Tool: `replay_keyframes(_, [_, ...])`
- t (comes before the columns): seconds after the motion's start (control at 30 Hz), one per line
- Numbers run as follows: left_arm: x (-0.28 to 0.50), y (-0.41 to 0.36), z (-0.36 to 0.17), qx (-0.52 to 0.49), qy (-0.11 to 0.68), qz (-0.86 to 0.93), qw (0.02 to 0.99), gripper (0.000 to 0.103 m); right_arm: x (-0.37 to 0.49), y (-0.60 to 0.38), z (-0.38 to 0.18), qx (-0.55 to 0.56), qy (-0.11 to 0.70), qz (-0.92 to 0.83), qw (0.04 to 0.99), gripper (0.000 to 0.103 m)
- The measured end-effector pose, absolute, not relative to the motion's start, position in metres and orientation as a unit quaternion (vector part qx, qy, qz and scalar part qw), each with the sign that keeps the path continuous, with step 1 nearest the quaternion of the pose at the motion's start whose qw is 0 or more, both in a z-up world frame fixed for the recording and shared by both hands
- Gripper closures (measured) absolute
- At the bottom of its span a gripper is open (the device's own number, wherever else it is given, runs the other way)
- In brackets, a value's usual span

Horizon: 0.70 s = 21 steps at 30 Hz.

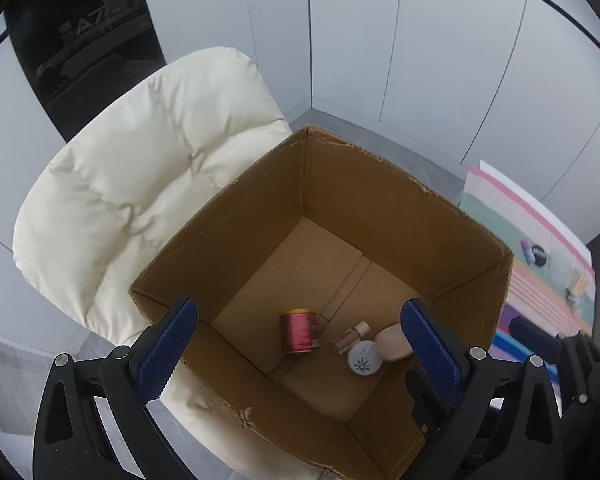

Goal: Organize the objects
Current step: 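Open both tools to drop the red can and sponge into the box, then move both tools back from the box toward the items on the cloth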

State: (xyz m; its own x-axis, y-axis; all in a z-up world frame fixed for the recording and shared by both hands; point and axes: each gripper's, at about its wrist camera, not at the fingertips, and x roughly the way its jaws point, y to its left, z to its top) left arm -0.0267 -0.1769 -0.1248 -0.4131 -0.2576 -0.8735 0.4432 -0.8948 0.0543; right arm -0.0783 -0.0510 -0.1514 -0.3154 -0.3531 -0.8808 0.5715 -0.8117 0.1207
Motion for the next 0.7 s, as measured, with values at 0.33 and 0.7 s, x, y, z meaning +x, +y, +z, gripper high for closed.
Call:
replay_keyframes(0.33, [-0.024,-0.176,-0.122,0.499,0.092,-0.836,0.211,0.001,-0.078,-0.038,-0.148,0.514,0.091,-0.808,0.274,0.004])
replay_keyframes(0.7, [0.001,-0.154,-0.107,0.497,0.084,-0.847,0.172,0.001,-0.068,-0.007,-0.135,0.510,0.097,-0.817,0.251,0.004])
